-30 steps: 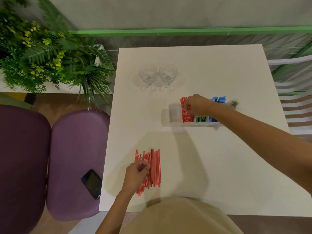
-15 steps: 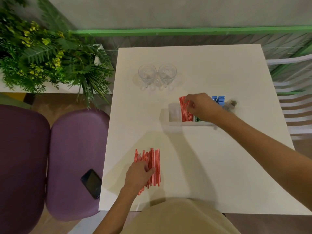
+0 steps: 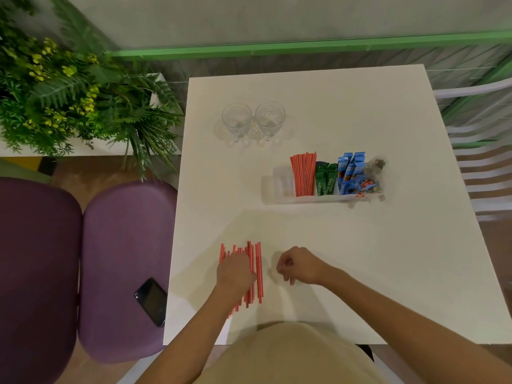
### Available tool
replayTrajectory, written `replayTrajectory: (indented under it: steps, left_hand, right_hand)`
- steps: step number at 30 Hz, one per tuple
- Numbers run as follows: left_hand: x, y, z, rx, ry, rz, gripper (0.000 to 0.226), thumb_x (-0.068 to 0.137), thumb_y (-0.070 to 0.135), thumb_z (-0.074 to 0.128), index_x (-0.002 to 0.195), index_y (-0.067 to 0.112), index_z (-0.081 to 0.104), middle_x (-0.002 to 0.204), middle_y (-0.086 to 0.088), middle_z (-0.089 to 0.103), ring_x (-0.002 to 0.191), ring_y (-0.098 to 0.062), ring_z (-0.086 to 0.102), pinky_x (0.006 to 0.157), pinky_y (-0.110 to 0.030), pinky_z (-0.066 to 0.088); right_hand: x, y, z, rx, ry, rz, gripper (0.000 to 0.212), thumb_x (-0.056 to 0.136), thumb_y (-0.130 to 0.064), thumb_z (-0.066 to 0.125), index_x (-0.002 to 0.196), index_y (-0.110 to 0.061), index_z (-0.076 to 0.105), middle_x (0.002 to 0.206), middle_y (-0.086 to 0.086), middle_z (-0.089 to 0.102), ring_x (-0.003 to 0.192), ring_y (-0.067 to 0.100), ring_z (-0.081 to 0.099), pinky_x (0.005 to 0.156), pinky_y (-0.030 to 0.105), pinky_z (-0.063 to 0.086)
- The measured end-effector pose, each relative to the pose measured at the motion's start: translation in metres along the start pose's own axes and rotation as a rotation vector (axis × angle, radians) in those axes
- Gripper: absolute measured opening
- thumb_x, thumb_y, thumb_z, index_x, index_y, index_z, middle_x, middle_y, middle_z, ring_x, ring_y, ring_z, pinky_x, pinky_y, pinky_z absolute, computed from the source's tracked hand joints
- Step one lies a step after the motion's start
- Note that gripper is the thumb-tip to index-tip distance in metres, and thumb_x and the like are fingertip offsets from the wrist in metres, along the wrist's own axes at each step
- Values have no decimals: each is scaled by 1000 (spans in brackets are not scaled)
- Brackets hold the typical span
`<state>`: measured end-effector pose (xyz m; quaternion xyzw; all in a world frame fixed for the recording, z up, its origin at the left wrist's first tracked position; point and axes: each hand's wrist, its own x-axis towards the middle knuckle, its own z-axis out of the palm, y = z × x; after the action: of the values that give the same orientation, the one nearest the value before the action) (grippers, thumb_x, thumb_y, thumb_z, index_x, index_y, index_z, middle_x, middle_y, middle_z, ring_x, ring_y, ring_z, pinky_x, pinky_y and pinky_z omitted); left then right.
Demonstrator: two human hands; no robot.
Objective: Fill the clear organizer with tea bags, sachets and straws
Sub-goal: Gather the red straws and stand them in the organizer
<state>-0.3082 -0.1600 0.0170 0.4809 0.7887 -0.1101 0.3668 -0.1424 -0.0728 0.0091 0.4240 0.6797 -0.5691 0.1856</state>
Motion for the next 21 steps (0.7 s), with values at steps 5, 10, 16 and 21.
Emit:
replayTrajectory:
  steps: [5,10,16,21]
  left_hand:
    - [1,1,2,-23,-6,10,10,81,19,61,74,16,54,70,4,55,72,-16,64,63,-26,53]
    - [-1,-4,6,-57,-16,8,15,82,22,58,70,15,51,63,5,50,58,-12,54,53,-23,46]
    - [-10,-18,13,-107,5,16,30,89,29,53,64,17,42,60,4,45,51,-9,42,48,-23,36]
    - [-22,-23,16,-321,-83,106,26,93,25,47,70,14,47,62,0,51,50,-14,49,52,-33,42]
  right_hand:
    - [-1,11,18,90,-23,51,11,88,-14,57,83,-11,66,72,5,69,57,14,64,72,34,56]
    - [-5,15,22,130,-21,89,12,89,-15,57,81,-12,65,72,3,69,57,12,65,53,16,46]
    - [-2,7,20,266,3,82,10,90,-13,59,84,-9,66,71,6,70,56,15,65,50,21,47]
    - [4,-9,23,414,58,40,14,94,-20,55,93,-10,65,76,8,71,63,22,67,52,25,47]
